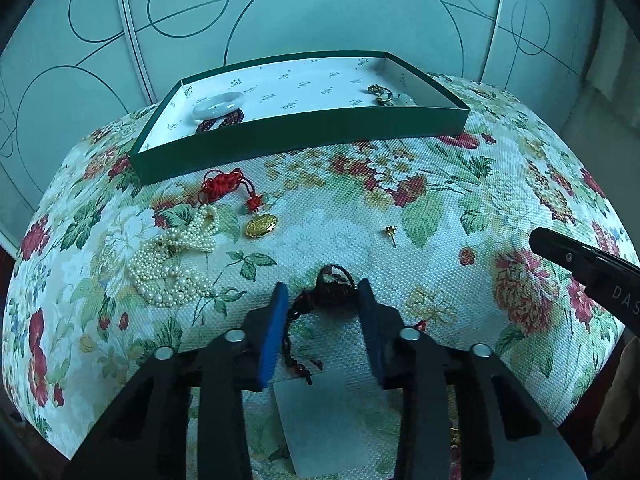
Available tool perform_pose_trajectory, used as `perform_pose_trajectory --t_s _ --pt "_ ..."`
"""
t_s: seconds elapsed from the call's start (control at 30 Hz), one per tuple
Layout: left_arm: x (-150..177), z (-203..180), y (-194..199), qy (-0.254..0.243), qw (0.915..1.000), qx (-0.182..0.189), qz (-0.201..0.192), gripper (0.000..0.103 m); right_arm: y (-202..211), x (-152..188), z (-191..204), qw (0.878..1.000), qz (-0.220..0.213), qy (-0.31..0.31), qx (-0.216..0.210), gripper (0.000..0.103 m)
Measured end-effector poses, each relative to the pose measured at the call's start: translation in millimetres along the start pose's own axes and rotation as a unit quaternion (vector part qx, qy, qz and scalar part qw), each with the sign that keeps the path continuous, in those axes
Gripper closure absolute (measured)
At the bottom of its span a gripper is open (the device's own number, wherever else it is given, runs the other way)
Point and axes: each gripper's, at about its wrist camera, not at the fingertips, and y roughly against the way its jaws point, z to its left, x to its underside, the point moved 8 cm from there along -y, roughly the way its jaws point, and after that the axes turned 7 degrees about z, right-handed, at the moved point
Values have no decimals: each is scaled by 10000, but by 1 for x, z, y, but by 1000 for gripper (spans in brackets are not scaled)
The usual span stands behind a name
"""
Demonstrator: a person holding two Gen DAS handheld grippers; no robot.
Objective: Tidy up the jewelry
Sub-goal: 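Grasp the black cord pendant with the left tool while the right tool grips the small gold piece, then carry the pendant and gold piece into the green box and open both tools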
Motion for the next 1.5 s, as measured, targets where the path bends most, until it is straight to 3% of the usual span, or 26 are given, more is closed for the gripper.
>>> perform_pose_trajectory --t_s 0.1,0.17,0.87,1.5 --pt "-1 2 1 34 10000 80 -25 91 -1 0 -1 10000 4 -3 -1 95" --pt "-1 5 1 118 9995 283 -33 96 -1 0 0 10000 10 8 -1 95" --pt "-7 16 18 411 9958 765 -296 97 -3 2 10 9998 39 152 91 95" --pt "-18 28 86 564 9907 653 -1054 97 38 -4 45 9982 -327 491 47 95"
